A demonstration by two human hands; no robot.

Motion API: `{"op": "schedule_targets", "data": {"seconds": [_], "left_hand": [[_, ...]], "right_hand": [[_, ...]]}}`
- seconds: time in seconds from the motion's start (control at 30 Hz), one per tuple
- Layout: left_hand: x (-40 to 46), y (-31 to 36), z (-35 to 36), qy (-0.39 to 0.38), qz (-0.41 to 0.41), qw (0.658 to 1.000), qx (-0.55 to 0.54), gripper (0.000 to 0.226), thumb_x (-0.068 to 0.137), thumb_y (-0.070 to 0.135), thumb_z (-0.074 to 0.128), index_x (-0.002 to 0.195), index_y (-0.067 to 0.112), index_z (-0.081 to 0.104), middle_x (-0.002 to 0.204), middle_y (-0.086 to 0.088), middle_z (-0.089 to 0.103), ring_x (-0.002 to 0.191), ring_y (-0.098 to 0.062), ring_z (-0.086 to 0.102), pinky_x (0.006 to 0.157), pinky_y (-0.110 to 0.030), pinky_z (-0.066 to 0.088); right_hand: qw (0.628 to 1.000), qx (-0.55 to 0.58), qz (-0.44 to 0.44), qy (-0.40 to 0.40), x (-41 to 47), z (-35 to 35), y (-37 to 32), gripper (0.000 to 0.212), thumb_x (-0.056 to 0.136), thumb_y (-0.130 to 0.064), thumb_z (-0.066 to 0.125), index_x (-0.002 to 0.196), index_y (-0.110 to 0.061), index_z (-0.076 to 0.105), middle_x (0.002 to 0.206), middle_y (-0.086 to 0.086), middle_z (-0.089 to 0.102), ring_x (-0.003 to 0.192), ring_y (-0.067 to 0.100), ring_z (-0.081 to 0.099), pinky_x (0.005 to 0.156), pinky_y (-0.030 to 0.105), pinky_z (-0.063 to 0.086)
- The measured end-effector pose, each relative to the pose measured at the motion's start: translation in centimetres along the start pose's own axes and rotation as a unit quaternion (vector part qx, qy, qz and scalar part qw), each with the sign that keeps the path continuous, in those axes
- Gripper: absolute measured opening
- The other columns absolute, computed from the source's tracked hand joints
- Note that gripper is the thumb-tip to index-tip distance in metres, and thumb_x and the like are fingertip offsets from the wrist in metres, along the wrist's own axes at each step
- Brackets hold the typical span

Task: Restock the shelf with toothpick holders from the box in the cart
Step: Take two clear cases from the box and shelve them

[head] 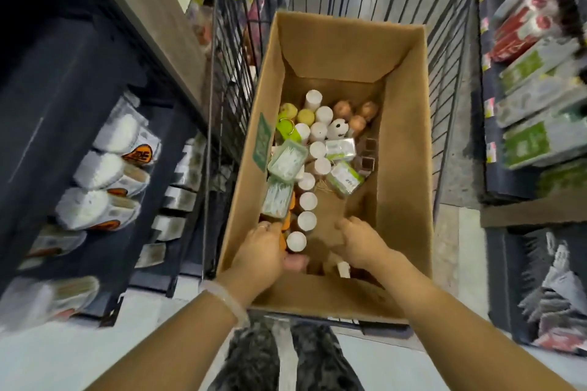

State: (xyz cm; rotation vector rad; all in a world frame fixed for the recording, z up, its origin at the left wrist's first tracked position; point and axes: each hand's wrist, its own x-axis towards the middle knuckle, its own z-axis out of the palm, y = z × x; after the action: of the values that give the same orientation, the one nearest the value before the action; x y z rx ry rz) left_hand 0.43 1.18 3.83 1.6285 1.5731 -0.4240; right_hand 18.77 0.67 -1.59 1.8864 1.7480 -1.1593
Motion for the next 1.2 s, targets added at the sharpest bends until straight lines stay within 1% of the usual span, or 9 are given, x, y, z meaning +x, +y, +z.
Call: {"op": "schedule_targets", "data": {"seconds": [0.13, 0.23, 0.37, 0.5, 0.6, 0.7, 0.87, 1.03, 1.2], "left_hand": [[2.7, 0.0, 1.1, -0.01, -0.064, 0.998, -0.023, 0.034, 0.093, 0.022, 0.051, 0.125, 0.011, 0.05, 0.127, -0.013, 0.05, 0.114, -0.027, 0.05, 0.098, -0.038, 0.041], [4.2, -0.3, 1.9, -0.034, -0.092, 0.994, -0.037, 0.03, 0.092, 0.017, 0.052, 0.121, 0.008, 0.051, 0.125, -0.01, 0.05, 0.113, -0.028, 0.052, 0.096, -0.034, 0.043], [5.3, -1.0, 3.0, -0.044, -0.105, 0.993, -0.037, 0.034, 0.091, 0.017, 0.052, 0.125, 0.014, 0.049, 0.128, -0.011, 0.05, 0.117, -0.028, 0.05, 0.1, -0.039, 0.042], [5.8, -1.6, 3.9, -0.055, -0.128, 0.989, -0.042, 0.04, 0.095, 0.023, 0.049, 0.134, 0.017, 0.04, 0.134, -0.01, 0.043, 0.124, -0.026, 0.044, 0.102, -0.034, 0.038], [6.0, -1.9, 4.3, -0.052, -0.138, 0.988, -0.035, 0.042, 0.095, 0.02, 0.05, 0.135, 0.018, 0.039, 0.135, -0.009, 0.043, 0.125, -0.026, 0.044, 0.102, -0.035, 0.038], [6.3, -1.9, 4.6, -0.076, -0.177, 0.981, -0.016, 0.043, 0.094, 0.017, 0.052, 0.135, 0.017, 0.038, 0.135, -0.009, 0.043, 0.124, -0.027, 0.044, 0.103, -0.04, 0.04], [7.7, -2.0, 5.1, -0.111, -0.209, 0.972, -0.003, 0.043, 0.094, 0.014, 0.05, 0.135, 0.006, 0.038, 0.138, -0.014, 0.04, 0.125, -0.028, 0.044, 0.103, -0.035, 0.039], [9.5, -1.2, 5.7, -0.093, -0.243, 0.965, -0.045, 0.057, 0.093, 0.016, 0.053, 0.14, 0.005, 0.023, 0.144, -0.016, 0.031, 0.132, -0.029, 0.037, 0.105, -0.034, 0.034], [11.3, -1.0, 6.4, -0.043, -0.292, 0.947, -0.128, 0.059, 0.088, 0.015, 0.059, 0.137, 0.004, 0.027, 0.141, -0.016, 0.035, 0.128, -0.029, 0.04, 0.1, -0.035, 0.039]], "right_hand": [[0.998, 0.007, 0.009, -0.063, 2.5, 1.9, 0.2, 0.042, 0.085, -0.019, 0.062, 0.125, -0.014, 0.052, 0.124, 0.011, 0.056, 0.112, 0.029, 0.054, 0.094, 0.039, 0.048], [0.997, 0.005, -0.015, -0.078, 4.0, 3.0, -0.4, 0.039, 0.09, -0.014, 0.054, 0.129, -0.013, 0.048, 0.128, 0.013, 0.055, 0.114, 0.031, 0.054, 0.094, 0.04, 0.047], [0.993, 0.015, -0.062, -0.095, 5.6, 4.9, -1.7, 0.063, 0.087, -0.028, 0.061, 0.14, -0.017, 0.029, 0.128, 0.012, 0.052, 0.109, 0.033, 0.055, 0.086, 0.04, 0.046], [0.992, -0.03, -0.097, -0.07, 7.2, 8.0, -2.4, 0.074, 0.086, -0.03, 0.064, 0.145, -0.024, 0.02, 0.128, 0.012, 0.049, 0.097, 0.033, 0.06, 0.073, 0.038, 0.051], [0.992, -0.046, -0.097, -0.062, 8.0, 8.9, -2.5, 0.077, 0.086, -0.027, 0.064, 0.148, -0.023, 0.016, 0.123, 0.015, 0.051, 0.095, 0.034, 0.061, 0.067, 0.033, 0.042], [0.992, -0.055, -0.099, -0.053, 8.1, 8.8, -2.4, 0.079, 0.086, -0.023, 0.063, 0.148, -0.023, 0.014, 0.124, 0.013, 0.05, 0.097, 0.033, 0.06, 0.07, 0.035, 0.046], [0.991, -0.036, -0.111, -0.07, 7.2, 7.1, -0.7, 0.072, 0.089, -0.022, 0.057, 0.148, -0.021, 0.016, 0.131, 0.011, 0.05, 0.106, 0.032, 0.056, 0.077, 0.036, 0.044], [0.994, -0.029, -0.091, -0.056, 6.8, 5.7, 0.8, 0.072, 0.089, -0.01, 0.053, 0.149, -0.02, 0.014, 0.128, 0.013, 0.053, 0.106, 0.032, 0.056, 0.072, 0.033, 0.042], [0.993, 0.097, -0.07, 0.01, 8.0, 5.3, -0.1, 0.063, 0.089, -0.015, 0.056, 0.144, -0.02, 0.025, 0.121, 0.011, 0.057, 0.104, 0.031, 0.057, 0.075, 0.039, 0.045]]}}
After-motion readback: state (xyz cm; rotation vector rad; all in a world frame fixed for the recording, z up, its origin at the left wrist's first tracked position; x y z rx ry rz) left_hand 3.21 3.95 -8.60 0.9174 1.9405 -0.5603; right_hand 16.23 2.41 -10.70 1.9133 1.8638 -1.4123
